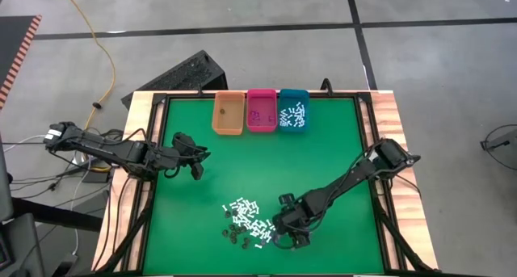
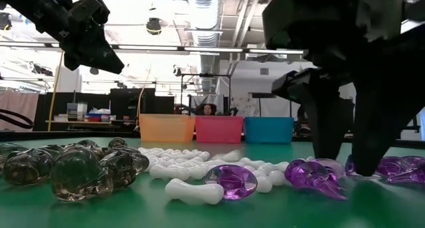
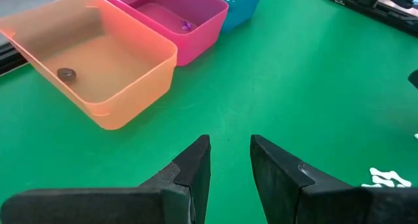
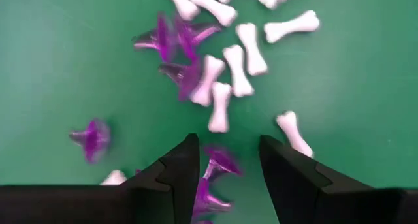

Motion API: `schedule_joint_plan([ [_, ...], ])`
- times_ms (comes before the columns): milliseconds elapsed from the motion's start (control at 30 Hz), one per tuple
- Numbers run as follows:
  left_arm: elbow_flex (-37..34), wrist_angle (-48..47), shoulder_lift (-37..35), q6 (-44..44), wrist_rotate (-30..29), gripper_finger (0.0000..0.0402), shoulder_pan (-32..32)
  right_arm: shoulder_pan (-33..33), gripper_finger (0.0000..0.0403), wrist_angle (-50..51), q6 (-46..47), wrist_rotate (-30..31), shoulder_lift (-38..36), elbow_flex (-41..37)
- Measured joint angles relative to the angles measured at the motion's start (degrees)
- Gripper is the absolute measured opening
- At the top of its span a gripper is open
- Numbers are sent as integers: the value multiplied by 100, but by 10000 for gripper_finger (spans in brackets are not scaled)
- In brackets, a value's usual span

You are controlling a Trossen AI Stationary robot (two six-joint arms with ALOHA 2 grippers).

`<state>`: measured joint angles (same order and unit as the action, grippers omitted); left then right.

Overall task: Sort Halloween decoration
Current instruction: Put the violet witch hat toy into the red bin

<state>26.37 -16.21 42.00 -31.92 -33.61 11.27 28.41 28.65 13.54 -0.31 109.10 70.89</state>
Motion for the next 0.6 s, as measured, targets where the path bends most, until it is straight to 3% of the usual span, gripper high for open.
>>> schedule_joint_plan([
  [267, 0, 2, 2, 0, 2, 99, 0, -10, 181, 344, 16, 70, -6, 4],
  [600, 0, 0, 0, 0, 2, 99, 0, -53, 43, 362, 14, 75, -20, 4],
])
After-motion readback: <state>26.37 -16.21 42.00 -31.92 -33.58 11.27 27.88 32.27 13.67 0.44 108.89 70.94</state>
